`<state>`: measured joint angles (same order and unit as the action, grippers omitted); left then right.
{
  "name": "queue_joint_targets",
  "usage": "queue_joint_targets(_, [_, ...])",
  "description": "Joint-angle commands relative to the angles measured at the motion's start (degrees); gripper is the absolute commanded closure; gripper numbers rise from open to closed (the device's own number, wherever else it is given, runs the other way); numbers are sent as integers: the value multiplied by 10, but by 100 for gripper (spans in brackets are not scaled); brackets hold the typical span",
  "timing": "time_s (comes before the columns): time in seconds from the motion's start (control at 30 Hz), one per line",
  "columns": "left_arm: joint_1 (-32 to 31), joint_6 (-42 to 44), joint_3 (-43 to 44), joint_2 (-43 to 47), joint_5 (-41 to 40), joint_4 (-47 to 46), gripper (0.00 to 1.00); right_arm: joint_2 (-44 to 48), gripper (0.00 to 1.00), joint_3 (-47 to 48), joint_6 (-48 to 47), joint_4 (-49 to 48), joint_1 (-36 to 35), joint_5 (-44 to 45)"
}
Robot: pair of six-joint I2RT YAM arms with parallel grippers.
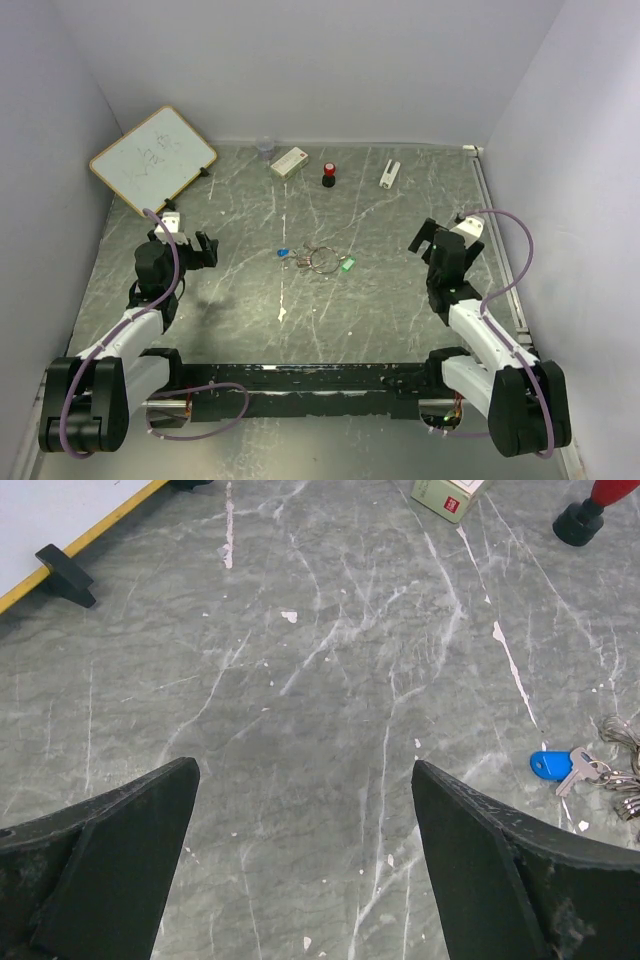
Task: Remove the keys from the keyring
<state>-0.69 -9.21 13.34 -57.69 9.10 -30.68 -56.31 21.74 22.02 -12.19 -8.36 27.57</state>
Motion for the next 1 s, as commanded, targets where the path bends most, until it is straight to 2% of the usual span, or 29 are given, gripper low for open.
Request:
queue_joint_targets(0.0, [3,7,12,5,14,-17,1,23,0,-1,-7,-17,-3,-4])
queue_joint_targets(0.33, [3,6,14,1,11,-15,1,17,0,0,-6,-27,-10,-16])
queue_joint_targets(0.53, [3,8,17,-4,14,-16,1,30,0,-13,-50,-55,-28,-78])
queue_joint_targets(0.63, [3,7,16,-3,17,-17,1,32,0,-16,-75,-68,-52,-98])
queue_joint_targets(0.83, [3,8,17,-5,17,-17,1,-30,1,29,-109,-44,-136,-61])
queue_joint_targets(0.97, [2,8,14,-1,18,-18,1,-96,26,76,-118,-25,-203,-27])
